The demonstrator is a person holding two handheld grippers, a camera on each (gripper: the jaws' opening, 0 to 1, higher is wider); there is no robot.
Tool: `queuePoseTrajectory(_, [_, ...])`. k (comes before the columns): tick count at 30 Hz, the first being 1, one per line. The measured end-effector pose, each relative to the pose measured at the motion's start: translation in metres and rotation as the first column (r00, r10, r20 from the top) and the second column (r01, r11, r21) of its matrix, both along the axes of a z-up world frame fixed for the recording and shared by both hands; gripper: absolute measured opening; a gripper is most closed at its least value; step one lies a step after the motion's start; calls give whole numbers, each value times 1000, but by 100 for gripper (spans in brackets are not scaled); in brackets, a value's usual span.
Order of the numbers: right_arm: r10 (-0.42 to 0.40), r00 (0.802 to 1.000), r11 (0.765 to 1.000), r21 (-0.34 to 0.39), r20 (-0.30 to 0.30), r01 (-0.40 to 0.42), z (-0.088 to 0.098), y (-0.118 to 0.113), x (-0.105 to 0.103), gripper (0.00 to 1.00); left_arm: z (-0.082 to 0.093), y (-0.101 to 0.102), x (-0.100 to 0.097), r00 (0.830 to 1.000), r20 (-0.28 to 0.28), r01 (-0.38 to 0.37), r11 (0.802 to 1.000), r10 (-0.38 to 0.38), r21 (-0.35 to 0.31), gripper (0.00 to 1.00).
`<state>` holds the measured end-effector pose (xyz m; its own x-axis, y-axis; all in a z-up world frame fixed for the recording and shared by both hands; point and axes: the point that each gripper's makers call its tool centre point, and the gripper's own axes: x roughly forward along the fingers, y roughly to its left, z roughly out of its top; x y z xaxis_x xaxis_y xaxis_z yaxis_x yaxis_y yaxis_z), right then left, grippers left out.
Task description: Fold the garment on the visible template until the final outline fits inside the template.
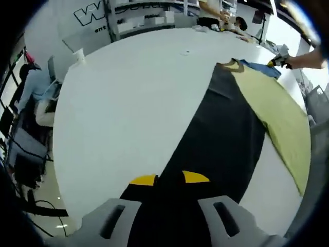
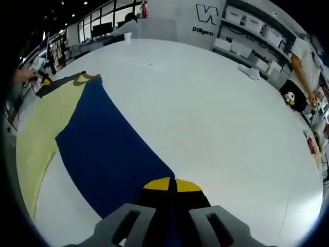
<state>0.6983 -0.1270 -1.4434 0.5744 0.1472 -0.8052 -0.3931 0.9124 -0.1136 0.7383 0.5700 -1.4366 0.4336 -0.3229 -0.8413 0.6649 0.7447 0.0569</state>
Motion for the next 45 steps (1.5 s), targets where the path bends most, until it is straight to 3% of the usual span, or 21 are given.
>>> queuePoseTrajectory(2, [1, 1000, 1000, -4, 0, -1, 0, 0, 0, 0, -1, 0, -1, 1000, -8, 5, 1000, -5, 10, 9])
queuePoseTrajectory(4, [3, 1000, 1000, -8, -1, -3, 0, 0, 0, 0, 0, 2, 0, 1000, -14, -6, 1000, 6, 5, 7])
queuePoseTrajectory(8, [1, 1000, 1000, -9, 0, -1, 0, -1, 1, 0, -2, 7, 2, 999, -27, -44, 999, 43, -15, 7])
queuePoseTrajectory(17, [-6, 1000, 999, -35, -5, 6, 0, -5, 3, 0, -1, 13, 5, 998, -7, -67, 998, 67, 7, 7])
queuePoseTrajectory(31, [-9, 1000, 998, -69, 1, 9, 0, -14, 17, 0, 0, 11, 14, 998, 30, -63, 997, 62, 45, 7])
queuePoseTrajectory(42, [7, 1000, 993, -117, 10, -6, -1, -21, 39, 0, 1, 8, 20, 997, 72, -37, 996, 31, 83, 7])
queuePoseTrajectory(45, [-13, 1000, 995, -101, 13, 14, 0, -21, 46, 0, 2, 6, 22, 997, 74, -37, 996, 31, 76, 8])
